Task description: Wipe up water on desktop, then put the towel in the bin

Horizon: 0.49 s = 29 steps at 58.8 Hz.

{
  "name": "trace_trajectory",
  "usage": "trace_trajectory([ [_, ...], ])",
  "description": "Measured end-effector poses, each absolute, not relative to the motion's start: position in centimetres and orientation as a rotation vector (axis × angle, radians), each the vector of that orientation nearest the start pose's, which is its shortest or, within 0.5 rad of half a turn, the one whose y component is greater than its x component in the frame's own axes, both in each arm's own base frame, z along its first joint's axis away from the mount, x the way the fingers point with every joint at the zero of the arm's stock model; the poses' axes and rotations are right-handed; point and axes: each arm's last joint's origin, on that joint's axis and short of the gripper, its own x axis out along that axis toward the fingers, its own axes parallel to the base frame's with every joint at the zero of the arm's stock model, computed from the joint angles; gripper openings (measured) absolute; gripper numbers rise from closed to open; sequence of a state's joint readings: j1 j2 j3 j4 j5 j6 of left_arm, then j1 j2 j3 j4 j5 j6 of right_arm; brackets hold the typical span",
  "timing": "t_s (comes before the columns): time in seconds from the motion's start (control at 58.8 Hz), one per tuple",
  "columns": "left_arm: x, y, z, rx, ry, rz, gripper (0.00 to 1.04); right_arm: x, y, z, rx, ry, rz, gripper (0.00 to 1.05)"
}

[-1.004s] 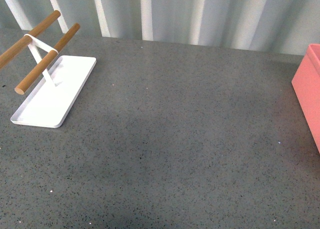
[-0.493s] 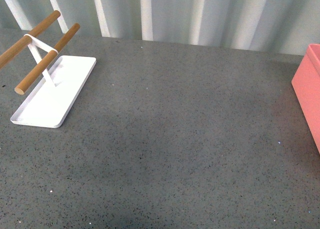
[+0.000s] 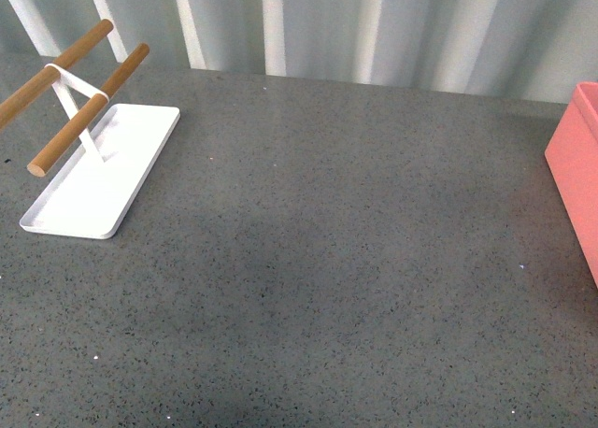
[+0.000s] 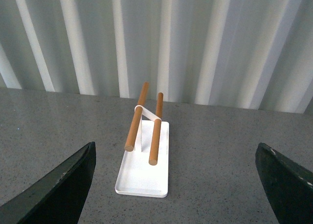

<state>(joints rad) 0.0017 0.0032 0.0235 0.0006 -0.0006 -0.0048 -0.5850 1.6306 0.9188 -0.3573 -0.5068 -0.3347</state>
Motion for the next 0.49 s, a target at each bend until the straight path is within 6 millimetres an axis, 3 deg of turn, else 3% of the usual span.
trace_trajectory([
  [0.187, 9.6, 0.0, 17.1, -0.005, -0.021, 0.002, 0.98, 25.9, -16.0, 21.2, 0.185, 0.734, 0.04, 0.98],
  [0.323, 9.6, 0.0, 17.1, -0.005, -0.021, 0.002, 0.98, 24.7, -15.2, 26.2, 0.026, 0.487, -0.021, 0.98],
  [0.391, 9.6, 0.0, 17.1, -0.005, -0.021, 0.002, 0.98, 23.3, -14.0, 28.8, -0.029, 0.375, -0.025, 0.98],
  [0.493, 9.6, 0.0, 17.1, -0.005, -0.021, 0.002, 0.98, 20.2, -10.2, 31.4, -0.089, 0.233, 0.052, 0.98],
])
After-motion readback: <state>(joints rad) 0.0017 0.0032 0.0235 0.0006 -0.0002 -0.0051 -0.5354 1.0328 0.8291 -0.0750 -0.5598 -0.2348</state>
